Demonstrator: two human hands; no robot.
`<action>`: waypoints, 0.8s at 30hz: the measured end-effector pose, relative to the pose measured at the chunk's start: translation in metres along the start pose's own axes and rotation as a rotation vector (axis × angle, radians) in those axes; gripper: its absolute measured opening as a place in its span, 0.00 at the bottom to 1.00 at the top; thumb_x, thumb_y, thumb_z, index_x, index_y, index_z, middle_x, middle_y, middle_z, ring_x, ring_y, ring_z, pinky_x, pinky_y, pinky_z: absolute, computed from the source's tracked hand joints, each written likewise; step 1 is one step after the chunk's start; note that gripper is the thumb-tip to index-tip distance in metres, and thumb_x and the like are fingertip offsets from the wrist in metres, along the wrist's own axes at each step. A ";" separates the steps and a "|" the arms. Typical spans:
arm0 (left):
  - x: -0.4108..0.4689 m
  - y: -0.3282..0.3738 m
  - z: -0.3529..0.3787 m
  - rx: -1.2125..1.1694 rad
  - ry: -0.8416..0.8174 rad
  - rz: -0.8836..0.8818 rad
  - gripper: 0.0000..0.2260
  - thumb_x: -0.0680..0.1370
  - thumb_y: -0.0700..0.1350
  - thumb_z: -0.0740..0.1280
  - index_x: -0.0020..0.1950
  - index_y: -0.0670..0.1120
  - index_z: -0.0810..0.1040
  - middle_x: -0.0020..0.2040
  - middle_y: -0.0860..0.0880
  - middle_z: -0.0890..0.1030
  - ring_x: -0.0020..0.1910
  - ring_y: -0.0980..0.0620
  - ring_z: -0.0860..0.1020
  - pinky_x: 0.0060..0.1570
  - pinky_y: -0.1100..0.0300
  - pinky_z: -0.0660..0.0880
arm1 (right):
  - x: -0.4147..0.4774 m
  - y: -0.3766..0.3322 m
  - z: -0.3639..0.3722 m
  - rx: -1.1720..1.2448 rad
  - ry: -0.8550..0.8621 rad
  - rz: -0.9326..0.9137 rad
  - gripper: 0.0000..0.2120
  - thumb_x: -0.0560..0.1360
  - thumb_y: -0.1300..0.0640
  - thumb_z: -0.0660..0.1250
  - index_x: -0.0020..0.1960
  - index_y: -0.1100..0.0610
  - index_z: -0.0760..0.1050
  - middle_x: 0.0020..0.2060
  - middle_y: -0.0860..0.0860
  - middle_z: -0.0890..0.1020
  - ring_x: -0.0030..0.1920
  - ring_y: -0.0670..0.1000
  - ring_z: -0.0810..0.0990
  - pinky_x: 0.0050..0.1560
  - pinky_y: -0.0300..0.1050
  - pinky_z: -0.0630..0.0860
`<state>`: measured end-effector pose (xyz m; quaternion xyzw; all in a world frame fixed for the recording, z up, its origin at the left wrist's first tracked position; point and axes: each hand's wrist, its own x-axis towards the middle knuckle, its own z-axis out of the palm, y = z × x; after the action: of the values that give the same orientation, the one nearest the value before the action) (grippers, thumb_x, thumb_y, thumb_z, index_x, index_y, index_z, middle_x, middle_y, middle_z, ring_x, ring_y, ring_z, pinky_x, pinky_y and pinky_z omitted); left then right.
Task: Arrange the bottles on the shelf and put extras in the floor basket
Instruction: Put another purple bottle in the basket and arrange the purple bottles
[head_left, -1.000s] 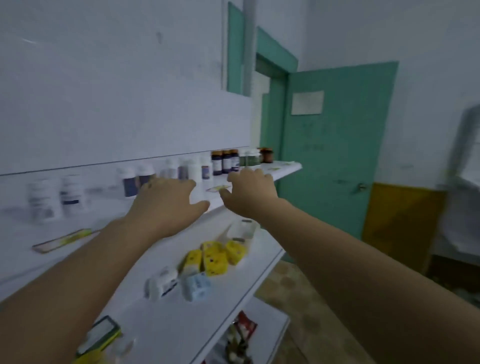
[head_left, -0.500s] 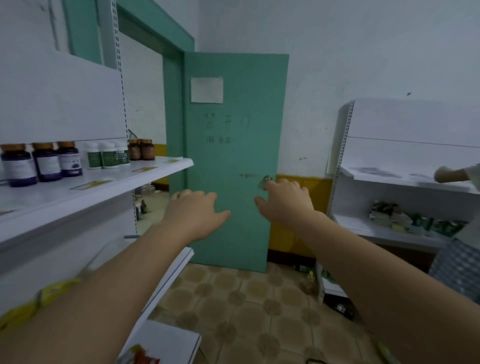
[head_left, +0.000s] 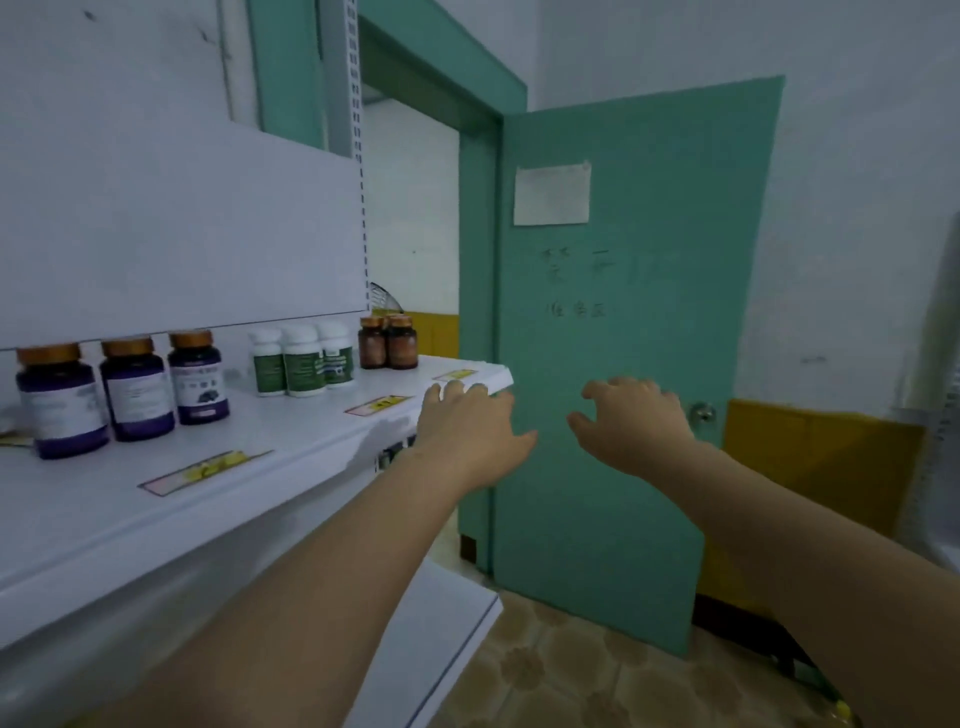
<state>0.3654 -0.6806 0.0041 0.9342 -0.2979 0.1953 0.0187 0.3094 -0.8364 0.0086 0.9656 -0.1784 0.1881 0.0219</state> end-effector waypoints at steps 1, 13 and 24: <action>0.012 -0.013 0.000 -0.003 0.016 -0.024 0.24 0.77 0.62 0.54 0.67 0.50 0.70 0.65 0.45 0.73 0.65 0.42 0.67 0.64 0.46 0.61 | 0.020 -0.011 0.001 0.020 0.016 -0.033 0.22 0.78 0.43 0.55 0.67 0.54 0.70 0.62 0.56 0.74 0.63 0.60 0.71 0.62 0.53 0.65; 0.007 -0.163 -0.019 0.130 0.122 -0.529 0.21 0.78 0.62 0.54 0.55 0.48 0.75 0.55 0.46 0.78 0.52 0.44 0.75 0.48 0.52 0.70 | 0.137 -0.220 0.003 0.346 0.200 -0.710 0.21 0.79 0.45 0.56 0.66 0.56 0.69 0.60 0.58 0.76 0.60 0.60 0.72 0.57 0.52 0.69; -0.085 -0.204 -0.039 0.208 0.004 -1.036 0.20 0.78 0.62 0.54 0.59 0.49 0.73 0.56 0.48 0.77 0.53 0.46 0.75 0.52 0.52 0.74 | 0.096 -0.356 -0.025 0.507 0.165 -1.224 0.20 0.80 0.48 0.54 0.69 0.54 0.67 0.65 0.56 0.72 0.64 0.59 0.68 0.62 0.54 0.62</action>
<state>0.4032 -0.4606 0.0245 0.9555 0.2237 0.1909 0.0207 0.5090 -0.5333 0.0759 0.8504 0.4536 0.2510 -0.0894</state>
